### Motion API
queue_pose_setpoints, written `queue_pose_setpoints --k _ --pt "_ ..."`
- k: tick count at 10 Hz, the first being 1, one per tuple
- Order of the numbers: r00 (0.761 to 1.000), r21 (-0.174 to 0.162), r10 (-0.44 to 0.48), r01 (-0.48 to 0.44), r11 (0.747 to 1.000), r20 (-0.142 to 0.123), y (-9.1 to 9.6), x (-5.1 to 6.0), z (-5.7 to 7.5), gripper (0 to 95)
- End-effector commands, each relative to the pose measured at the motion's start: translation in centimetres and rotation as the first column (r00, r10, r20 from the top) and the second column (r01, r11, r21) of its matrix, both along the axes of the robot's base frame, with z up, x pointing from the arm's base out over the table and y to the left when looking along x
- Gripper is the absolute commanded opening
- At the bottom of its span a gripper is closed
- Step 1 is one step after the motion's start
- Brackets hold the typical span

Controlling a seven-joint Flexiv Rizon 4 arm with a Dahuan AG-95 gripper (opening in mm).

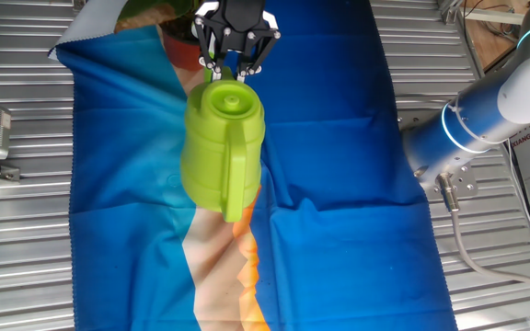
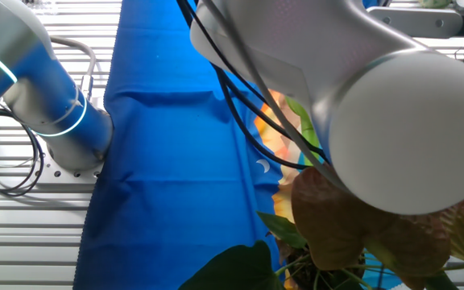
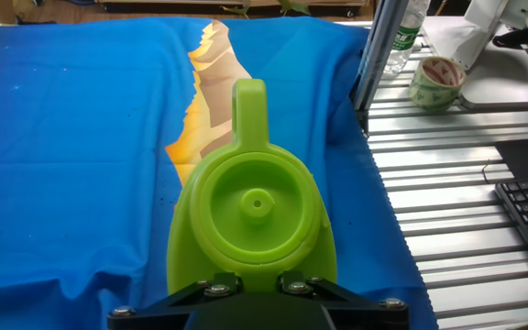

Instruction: Water the plant

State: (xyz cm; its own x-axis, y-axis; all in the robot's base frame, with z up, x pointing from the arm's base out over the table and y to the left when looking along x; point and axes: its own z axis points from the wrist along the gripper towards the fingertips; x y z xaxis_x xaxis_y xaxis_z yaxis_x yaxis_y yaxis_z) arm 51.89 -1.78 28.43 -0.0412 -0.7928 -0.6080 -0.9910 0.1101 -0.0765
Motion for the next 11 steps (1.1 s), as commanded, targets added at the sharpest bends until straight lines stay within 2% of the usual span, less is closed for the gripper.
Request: queue_pose_setpoints --k 1,8,11 --pt "1.0 -0.005 0.001 -0.001 1.0 0.0 0.0 0.02 0.03 0.0" --pt "1.0 -0.005 -0.001 0.001 1.0 0.001 0.0 0.02 0.03 0.0" --pt "1.0 -0.027 0.001 -0.001 1.0 0.002 0.0 0.02 0.03 0.0"
